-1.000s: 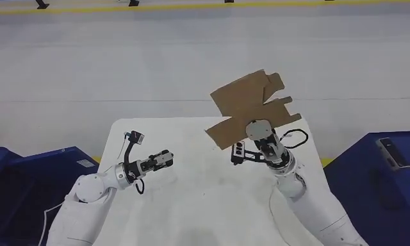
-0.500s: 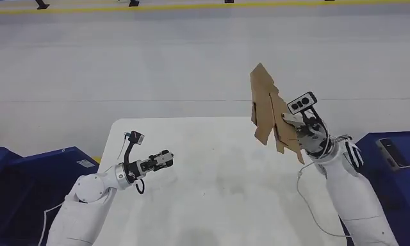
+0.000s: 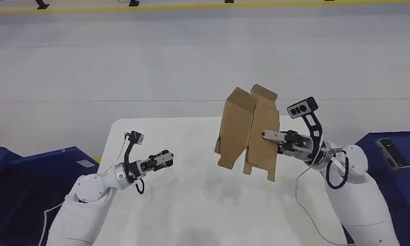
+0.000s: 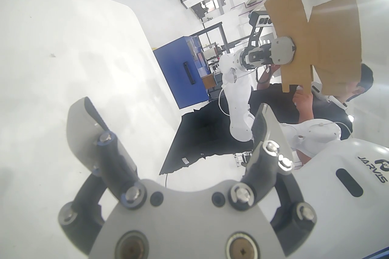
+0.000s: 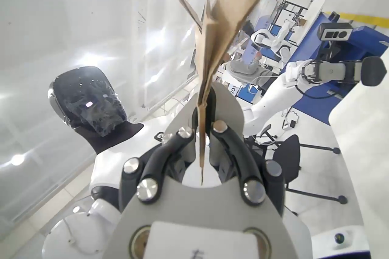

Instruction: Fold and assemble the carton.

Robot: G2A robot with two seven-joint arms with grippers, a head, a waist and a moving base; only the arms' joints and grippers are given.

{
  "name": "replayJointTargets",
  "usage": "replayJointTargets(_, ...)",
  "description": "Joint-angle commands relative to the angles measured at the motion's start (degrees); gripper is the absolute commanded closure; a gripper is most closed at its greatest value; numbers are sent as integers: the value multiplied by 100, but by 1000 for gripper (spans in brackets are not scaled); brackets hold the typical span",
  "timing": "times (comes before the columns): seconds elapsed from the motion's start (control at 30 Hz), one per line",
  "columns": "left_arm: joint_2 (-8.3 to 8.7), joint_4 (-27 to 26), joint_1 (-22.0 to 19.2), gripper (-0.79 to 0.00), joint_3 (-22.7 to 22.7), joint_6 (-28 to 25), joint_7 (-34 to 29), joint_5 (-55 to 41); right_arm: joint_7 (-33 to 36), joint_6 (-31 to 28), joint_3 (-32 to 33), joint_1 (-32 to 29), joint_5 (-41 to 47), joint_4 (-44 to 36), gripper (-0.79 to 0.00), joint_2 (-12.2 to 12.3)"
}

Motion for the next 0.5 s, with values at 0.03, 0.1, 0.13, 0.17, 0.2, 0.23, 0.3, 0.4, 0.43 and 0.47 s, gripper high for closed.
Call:
replayJointTargets(0.03,0,0,0,-785,0,0,0,0,0,0,0,0,-1,0,0,0)
replayJointTargets(0.1,0,0,0,-785,0,0,0,0,-109,35,-8,-23,-105,-14,0,2)
replayJointTargets(0.13,-3,-29,20,-785,14,57,46,-32,-180,118,-34,-26,-282,-36,0,8)
replayJointTargets(0.17,-7,-111,47,-785,32,161,85,-110,-197,226,-74,-8,-379,-57,0,12)
replayJointTargets(0.2,-8,-196,75,-785,50,284,59,-235,-183,327,-112,20,-459,-60,0,16)
replayJointTargets(0.23,-3,-270,89,-785,41,394,35,-318,-170,402,-142,57,-578,-60,0,22)
replayJointTargets(0.3,3,-439,115,-785,46,605,42,-380,-131,501,-222,111,-772,-65,0,28)
replayJointTargets(0.4,13,-712,136,-785,136,1055,-238,-571,-17,600,-344,169,-964,-69,0,35)
replayJointTargets(0.43,19,-820,141,-785,192,1218,-408,-588,39,626,-386,185,-986,-65,0,35)
replayJointTargets(0.47,25,-908,140,-785,219,1349,-526,-632,55,650,-413,206,-1048,-44,0,38)
